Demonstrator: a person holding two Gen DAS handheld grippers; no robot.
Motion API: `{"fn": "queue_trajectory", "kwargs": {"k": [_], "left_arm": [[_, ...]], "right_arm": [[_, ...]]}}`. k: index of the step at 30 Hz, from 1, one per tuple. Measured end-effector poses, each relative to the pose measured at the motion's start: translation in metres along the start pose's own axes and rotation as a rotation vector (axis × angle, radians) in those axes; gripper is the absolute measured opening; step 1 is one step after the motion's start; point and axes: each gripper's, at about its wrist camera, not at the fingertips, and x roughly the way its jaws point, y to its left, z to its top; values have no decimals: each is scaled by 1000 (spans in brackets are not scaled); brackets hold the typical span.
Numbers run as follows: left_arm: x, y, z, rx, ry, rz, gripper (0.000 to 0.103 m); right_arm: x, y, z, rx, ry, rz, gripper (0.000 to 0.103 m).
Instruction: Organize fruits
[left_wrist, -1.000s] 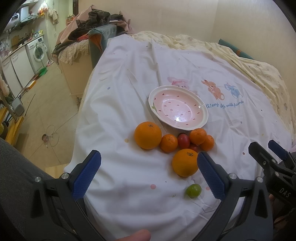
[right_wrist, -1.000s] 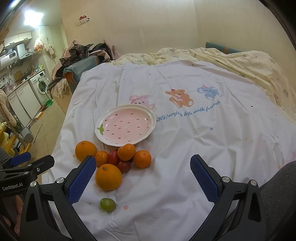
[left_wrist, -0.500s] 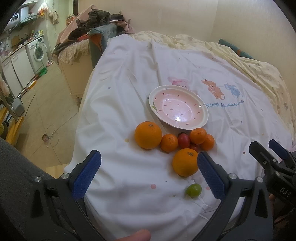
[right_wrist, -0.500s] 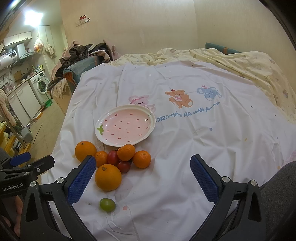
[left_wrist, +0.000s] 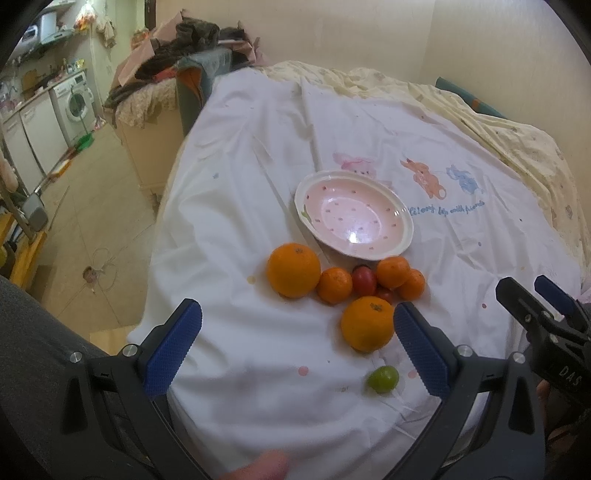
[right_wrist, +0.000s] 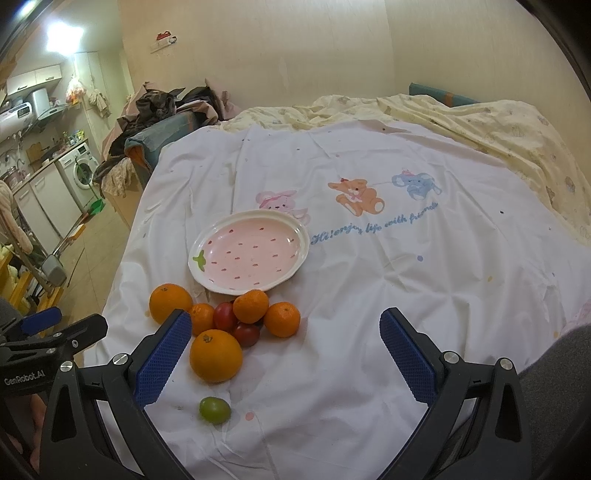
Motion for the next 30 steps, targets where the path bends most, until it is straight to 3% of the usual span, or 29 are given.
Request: {"fn": "queue_trajectory", "kwargs": {"k": [11,17,20,22,26,30], "left_arm": [[18,-2,36,18,62,20,102],[41,3,63,19,130,2,102],[59,11,75,-19,202,2,102],[76,17,80,-40,269,10,102],[107,31,86,-91,374,16,102],[136,32,80,-127,475,10,97]], "right_arm": [[18,-30,41,89,55,47,103],[42,-33,68,54,108,65,103],[58,-30,77,-1,141,44,103],[72,-35,81,14,181,83,103],[112,-55,77,148,327,208,103],[134,-70,62,253,394,220,103]]}}
